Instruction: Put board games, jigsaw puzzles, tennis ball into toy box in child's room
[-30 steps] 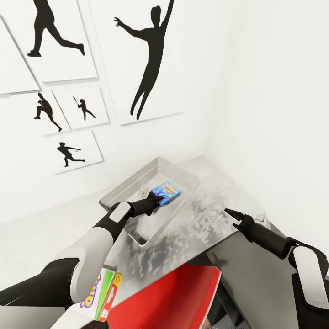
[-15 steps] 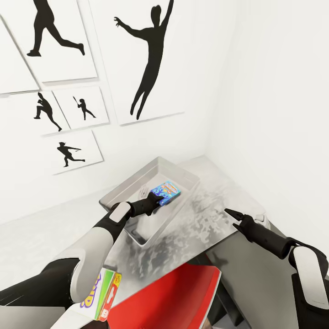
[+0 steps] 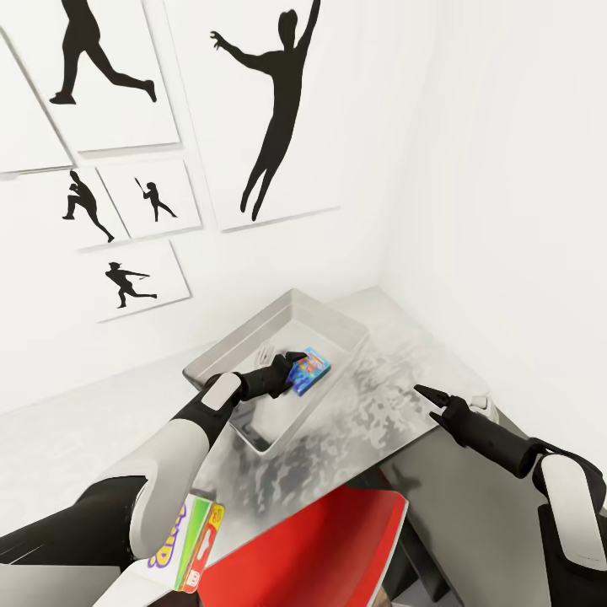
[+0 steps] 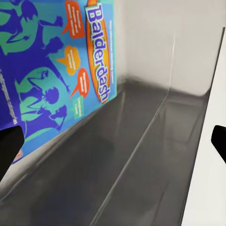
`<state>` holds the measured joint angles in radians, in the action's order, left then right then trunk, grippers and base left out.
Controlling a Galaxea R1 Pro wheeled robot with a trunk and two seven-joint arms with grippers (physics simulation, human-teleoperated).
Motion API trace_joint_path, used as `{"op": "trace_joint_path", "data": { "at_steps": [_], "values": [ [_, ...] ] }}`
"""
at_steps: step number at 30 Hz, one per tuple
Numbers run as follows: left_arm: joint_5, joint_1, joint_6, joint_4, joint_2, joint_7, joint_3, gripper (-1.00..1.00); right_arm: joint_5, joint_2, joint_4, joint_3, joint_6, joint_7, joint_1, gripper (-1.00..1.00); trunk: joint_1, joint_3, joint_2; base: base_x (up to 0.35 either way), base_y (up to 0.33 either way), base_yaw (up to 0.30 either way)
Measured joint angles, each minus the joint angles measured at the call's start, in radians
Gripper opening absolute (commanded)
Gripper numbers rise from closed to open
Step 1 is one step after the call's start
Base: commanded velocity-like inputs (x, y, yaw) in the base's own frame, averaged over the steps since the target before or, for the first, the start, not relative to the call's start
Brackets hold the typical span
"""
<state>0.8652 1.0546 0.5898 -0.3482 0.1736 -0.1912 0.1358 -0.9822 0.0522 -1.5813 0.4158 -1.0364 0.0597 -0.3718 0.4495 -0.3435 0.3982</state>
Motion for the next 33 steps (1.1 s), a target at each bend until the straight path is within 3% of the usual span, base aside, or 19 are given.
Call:
{"op": "trace_joint_path", "data": {
  "at_steps": [33],
  "values": [
    [0.000, 0.000, 0.004, -0.003, 0.000, 0.000, -0.001, 1.00, -0.001, 0.000, 0.000, 0.000, 0.000, 0.000, 0.000, 1.00, 0.000, 0.006, 0.000, -0.007, 0.000, 0.000]
  ]
}}
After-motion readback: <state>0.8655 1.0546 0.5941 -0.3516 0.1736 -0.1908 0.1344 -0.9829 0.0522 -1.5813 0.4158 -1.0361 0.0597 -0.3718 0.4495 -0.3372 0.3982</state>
